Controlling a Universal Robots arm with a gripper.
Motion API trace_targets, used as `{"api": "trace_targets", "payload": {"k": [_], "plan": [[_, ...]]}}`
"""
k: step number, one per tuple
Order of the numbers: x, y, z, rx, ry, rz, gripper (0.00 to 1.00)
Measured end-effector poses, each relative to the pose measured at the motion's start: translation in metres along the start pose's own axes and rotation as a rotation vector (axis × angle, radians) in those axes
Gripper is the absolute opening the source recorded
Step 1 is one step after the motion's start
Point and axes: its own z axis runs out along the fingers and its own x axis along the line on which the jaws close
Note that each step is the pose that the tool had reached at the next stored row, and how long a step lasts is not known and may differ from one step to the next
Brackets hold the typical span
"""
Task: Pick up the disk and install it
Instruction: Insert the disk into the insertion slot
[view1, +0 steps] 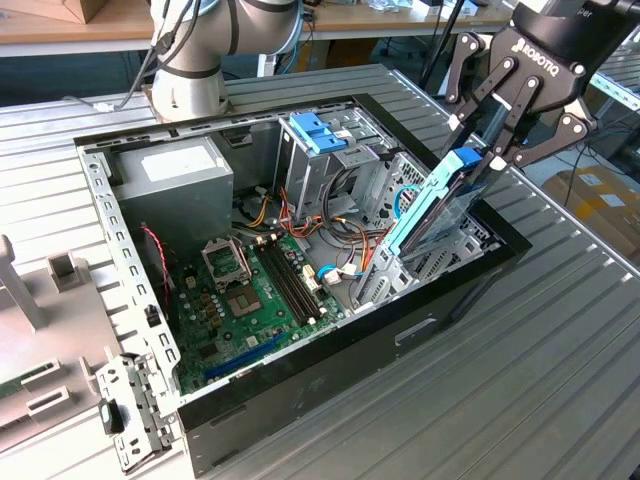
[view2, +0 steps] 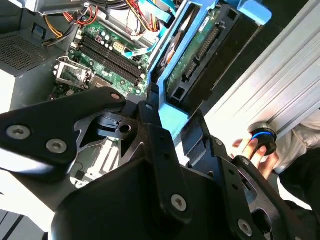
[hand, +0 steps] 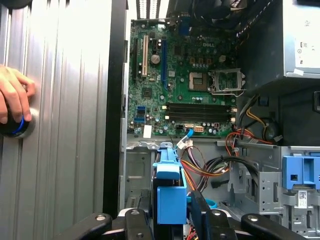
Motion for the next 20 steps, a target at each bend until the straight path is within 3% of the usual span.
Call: {"api": "trace_targets", "payload": {"k": [2, 3, 11, 20], "plan": [[-0.0003, 0.0001, -0.001, 0.0, -0.0007, 0.0, 0.45], [-0.0003, 0.0001, -0.0013, 0.0, -0.0009, 0.0, 0.36], [-0.0004, 0.0002, -0.003, 0.0001, -0.0069, 0.0, 0.36], [-0.0004, 0.0002, -0.003, 0.0001, -0.008, -0.001, 0.36]]}}
